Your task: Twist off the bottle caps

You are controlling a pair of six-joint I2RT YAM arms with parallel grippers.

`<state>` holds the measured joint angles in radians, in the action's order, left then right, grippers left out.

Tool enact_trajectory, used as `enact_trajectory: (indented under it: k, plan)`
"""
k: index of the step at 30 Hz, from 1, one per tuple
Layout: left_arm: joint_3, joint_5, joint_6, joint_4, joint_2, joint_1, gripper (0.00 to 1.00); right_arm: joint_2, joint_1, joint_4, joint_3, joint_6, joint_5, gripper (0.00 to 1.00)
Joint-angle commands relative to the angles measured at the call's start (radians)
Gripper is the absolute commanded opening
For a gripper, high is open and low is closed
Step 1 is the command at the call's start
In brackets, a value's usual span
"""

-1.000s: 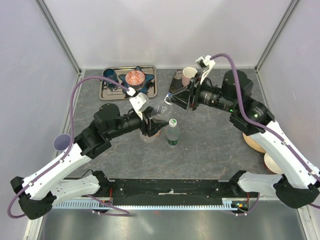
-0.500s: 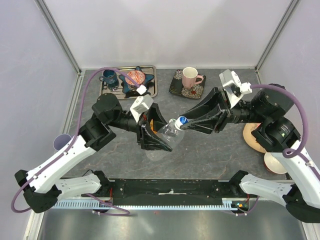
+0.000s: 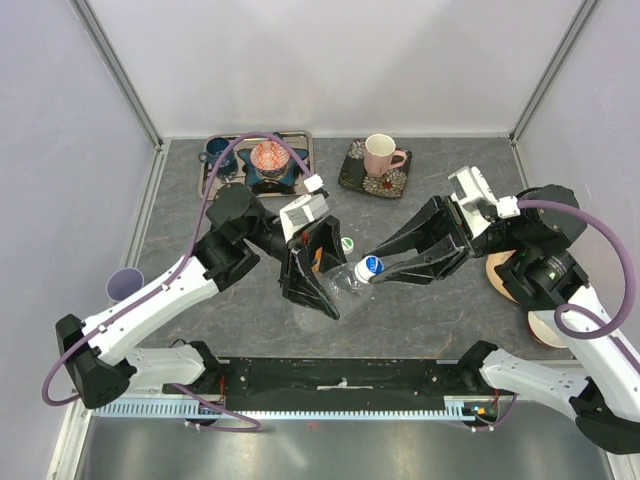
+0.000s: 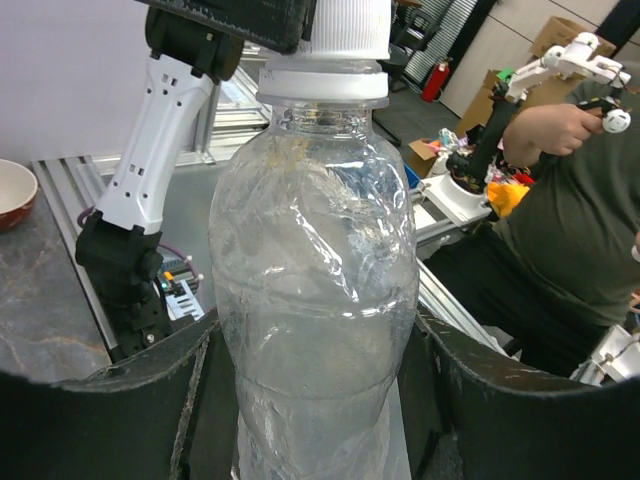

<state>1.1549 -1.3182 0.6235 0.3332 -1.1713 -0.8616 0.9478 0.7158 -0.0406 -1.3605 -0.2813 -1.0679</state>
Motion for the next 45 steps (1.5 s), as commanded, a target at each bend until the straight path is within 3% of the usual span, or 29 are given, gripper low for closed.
enact_trajectory:
  k: [1, 4, 5, 7, 8, 11, 18, 25, 29, 38, 41, 45]
  plan:
    - [0.008, -0.024, 0.078, 0.125, -0.011, -0.004, 0.25, 0.005, 0.005, 0.033, 0.047, -0.067, -0.118, 0.0]
    - [0.014, 0.016, 0.021, 0.037, -0.004, 0.012, 0.25, 0.008, 0.007, 0.033, 0.037, -0.105, -0.083, 0.04]
    - [0.026, 0.034, -0.034, -0.009, -0.002, 0.019, 0.25, 0.014, 0.007, 0.033, 0.023, -0.136, -0.075, 0.24]
    - [0.034, 0.082, -0.086, -0.116, 0.007, 0.026, 0.24, 0.013, 0.007, 0.033, 0.014, -0.153, -0.028, 0.36]
    - [0.035, 0.097, -0.134, -0.141, 0.015, 0.027, 0.24, -0.004, 0.005, 0.031, 0.014, -0.154, -0.002, 0.51]
    - [0.034, 0.174, -0.235, -0.242, 0.044, 0.027, 0.25, -0.027, 0.007, -0.002, 0.003, -0.136, 0.078, 0.7]
    - [0.008, 0.356, -0.346, -0.326, 0.119, 0.027, 0.26, -0.023, 0.007, -0.094, -0.074, -0.124, 0.278, 0.96]
    - [0.008, 0.5, -0.392, -0.39, 0.145, 0.027, 0.26, 0.074, 0.005, -0.28, -0.254, -0.145, 0.618, 0.98]
    - [0.0, 0.696, -0.436, -0.418, 0.163, 0.024, 0.27, 0.101, 0.005, -0.317, -0.276, -0.223, 0.797, 0.98]
    - [-0.018, 1.352, -0.573, -0.461, 0.197, -0.059, 0.27, 0.216, 0.005, -0.469, -0.38, -0.289, 0.953, 0.94]
    - [-0.02, 1.503, -0.622, -0.462, 0.19, -0.119, 0.27, 0.247, 0.005, -0.481, -0.405, -0.297, 0.973, 0.94]
    - [-0.02, 1.59, -0.679, -0.461, 0.179, -0.16, 0.27, 0.282, 0.007, -0.482, -0.413, -0.303, 0.982, 0.92]
